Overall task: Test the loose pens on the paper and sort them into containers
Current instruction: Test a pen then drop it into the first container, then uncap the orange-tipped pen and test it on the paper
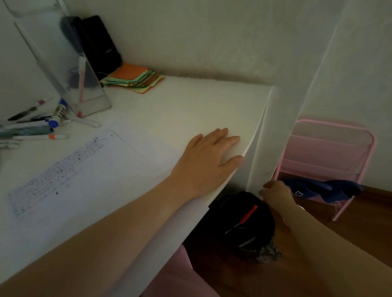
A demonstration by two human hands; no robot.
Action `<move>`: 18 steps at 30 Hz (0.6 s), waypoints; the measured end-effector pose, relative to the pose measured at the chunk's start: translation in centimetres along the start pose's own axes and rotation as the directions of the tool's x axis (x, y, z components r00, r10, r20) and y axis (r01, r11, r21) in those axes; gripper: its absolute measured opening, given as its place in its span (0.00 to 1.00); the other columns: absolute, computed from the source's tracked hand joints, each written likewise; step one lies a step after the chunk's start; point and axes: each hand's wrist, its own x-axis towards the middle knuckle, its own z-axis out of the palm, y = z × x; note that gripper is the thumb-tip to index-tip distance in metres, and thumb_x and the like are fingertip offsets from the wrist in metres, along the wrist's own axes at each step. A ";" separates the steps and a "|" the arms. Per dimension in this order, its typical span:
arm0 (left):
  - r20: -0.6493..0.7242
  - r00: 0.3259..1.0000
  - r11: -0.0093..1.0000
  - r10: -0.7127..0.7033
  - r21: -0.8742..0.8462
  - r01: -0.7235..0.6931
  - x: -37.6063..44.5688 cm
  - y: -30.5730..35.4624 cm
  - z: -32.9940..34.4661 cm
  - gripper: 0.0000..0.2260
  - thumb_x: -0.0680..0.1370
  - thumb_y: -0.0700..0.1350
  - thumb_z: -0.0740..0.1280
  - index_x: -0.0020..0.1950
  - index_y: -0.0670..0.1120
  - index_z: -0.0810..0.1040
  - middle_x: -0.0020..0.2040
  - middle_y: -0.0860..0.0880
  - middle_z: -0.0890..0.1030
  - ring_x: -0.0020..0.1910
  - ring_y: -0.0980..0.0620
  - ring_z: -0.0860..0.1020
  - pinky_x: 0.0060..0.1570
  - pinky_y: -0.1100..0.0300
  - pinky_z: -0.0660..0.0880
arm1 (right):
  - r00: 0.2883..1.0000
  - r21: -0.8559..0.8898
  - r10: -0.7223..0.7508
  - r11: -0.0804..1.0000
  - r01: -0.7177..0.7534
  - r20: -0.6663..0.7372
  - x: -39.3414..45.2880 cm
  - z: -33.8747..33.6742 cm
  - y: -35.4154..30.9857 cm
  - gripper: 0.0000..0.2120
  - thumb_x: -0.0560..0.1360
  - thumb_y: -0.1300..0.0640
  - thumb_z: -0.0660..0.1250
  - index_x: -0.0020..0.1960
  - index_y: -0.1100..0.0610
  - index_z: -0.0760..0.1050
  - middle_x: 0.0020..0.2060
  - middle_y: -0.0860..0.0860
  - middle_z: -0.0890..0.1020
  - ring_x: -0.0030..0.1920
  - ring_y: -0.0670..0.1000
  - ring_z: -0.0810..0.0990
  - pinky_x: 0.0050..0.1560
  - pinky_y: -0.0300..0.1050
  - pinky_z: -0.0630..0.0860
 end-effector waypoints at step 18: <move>-0.250 0.759 0.464 -0.601 -0.882 0.077 -3.6 -5.0 -10.1 0.12 0.75 0.32 0.62 0.38 0.45 0.79 0.32 0.57 0.82 0.37 0.64 0.80 0.40 0.70 0.75 | 0.241 -0.033 -0.942 0.255 0.966 -0.232 -19.5 -4.9 -33.7 0.10 0.69 0.66 0.62 0.41 0.53 0.77 0.38 0.47 0.76 0.36 0.43 0.73 0.38 0.29 0.67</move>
